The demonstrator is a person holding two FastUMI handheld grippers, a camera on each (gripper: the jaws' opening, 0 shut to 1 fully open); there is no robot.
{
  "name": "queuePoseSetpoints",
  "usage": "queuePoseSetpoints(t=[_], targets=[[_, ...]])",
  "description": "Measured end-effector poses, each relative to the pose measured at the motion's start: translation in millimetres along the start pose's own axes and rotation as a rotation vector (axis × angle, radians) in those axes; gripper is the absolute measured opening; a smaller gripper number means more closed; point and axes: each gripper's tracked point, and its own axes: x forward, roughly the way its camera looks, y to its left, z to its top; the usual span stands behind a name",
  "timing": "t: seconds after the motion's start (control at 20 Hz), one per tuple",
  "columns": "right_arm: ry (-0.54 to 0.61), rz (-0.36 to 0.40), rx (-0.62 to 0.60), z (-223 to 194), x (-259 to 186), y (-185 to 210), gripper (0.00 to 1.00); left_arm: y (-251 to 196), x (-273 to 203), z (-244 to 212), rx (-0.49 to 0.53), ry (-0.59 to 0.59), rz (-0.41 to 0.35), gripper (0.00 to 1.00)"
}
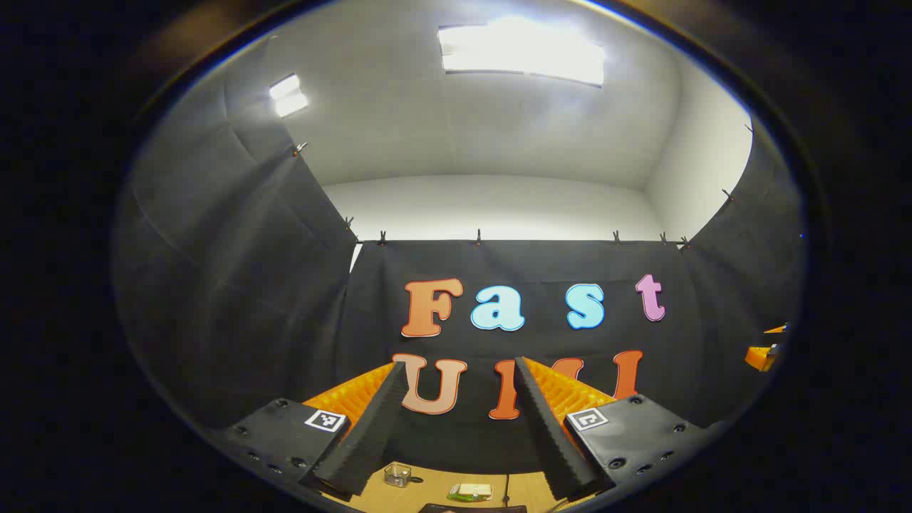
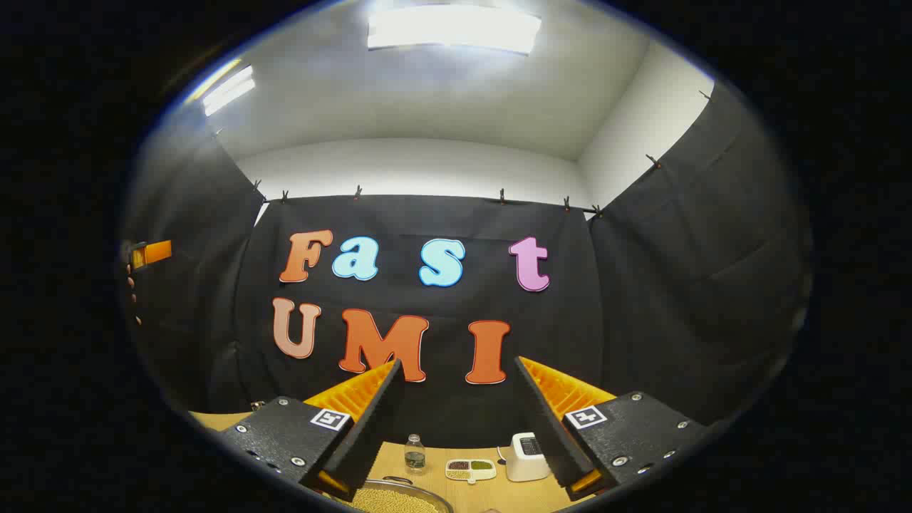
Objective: First push the handle of the pot to place it horizontally, then grasp the pot with both hands and set it on the induction cooktop.
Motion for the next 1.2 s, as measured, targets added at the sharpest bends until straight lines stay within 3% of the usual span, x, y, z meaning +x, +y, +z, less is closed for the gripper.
queuePoseSetpoints(t=[0.65, 0.95, 1.2], targets=[[-0.041, -0.005, 0.024, 14.6, -6.9, 3.9, 0.94, -7.0, -0.5, -33.6, 0.043, 0.142, 0.008, 0.97], [0.029, 0.019, 0.048, -6.4, -9.0, 9.9, 0.94, -5.7, -1.2, -38.2, 0.058, 0.129, 0.01, 0.97], [0.149, 0.047, 0.062, -52.6, -14.6, 18.2, 0.94, -6.9, -9.1, -43.8, 0.077, 0.122, 0.018, 0.97]])
